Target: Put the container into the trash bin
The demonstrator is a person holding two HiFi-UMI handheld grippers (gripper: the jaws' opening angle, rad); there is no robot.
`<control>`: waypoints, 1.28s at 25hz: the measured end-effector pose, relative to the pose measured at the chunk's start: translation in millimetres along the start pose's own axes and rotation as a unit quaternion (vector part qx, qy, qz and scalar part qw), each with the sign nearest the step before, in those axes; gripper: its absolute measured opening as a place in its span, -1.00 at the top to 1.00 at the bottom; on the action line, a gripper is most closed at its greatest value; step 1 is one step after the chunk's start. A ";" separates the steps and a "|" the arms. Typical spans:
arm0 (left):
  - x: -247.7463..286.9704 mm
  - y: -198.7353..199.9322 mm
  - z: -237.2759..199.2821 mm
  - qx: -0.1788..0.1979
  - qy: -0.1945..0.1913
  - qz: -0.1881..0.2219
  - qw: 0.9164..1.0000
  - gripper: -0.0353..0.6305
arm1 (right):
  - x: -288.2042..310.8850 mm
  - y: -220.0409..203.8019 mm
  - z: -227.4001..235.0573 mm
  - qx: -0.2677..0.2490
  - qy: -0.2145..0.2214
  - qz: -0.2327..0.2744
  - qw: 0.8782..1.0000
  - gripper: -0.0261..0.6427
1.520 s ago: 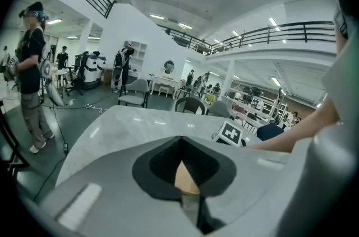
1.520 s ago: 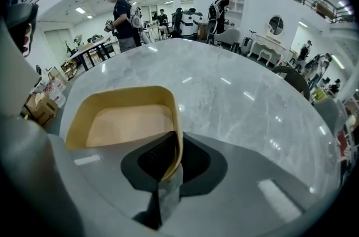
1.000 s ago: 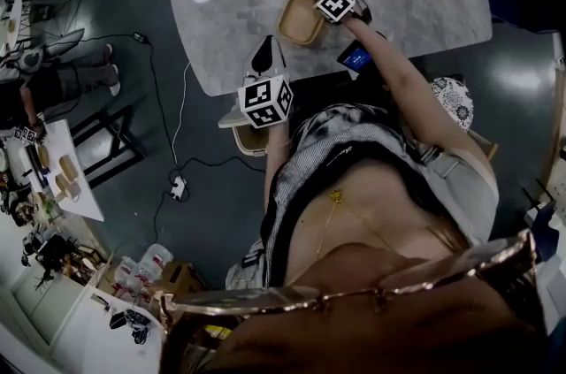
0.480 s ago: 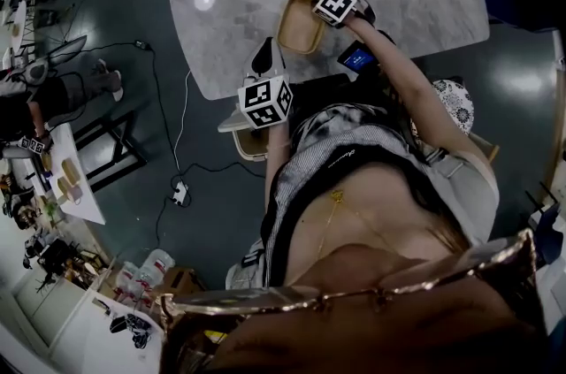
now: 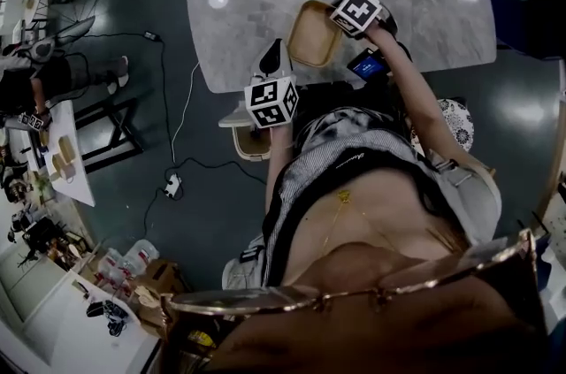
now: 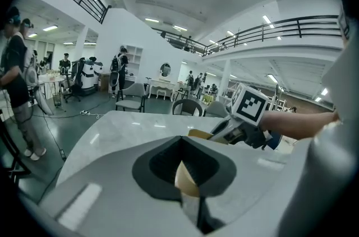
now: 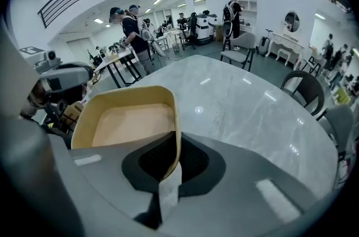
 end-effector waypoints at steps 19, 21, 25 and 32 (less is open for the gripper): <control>-11.2 16.5 19.1 0.003 0.013 0.039 0.999 0.89 | -75.2 9.3 13.5 -0.002 0.055 0.015 0.998 0.83; -8.0 18.4 23.9 0.002 0.014 0.044 0.999 0.89 | -77.8 8.3 18.2 -0.001 0.058 0.017 0.998 0.83; -8.5 19.4 33.3 -0.001 0.019 0.054 0.998 0.89 | -78.0 6.6 20.9 -0.008 0.071 0.019 0.997 0.83; -15.3 13.6 43.6 -0.009 0.046 0.064 0.997 0.89 | -72.1 9.7 19.8 -0.031 0.091 0.022 0.995 0.83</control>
Point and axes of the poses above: the fingertips, and each gripper's own axes: x forward along the fingers, z to its right, y out of its top, the point moved 8 cm from there along -x, backward along the fingers, and after that the axes turned 14 degrees about -y, right-handed, at the moved point
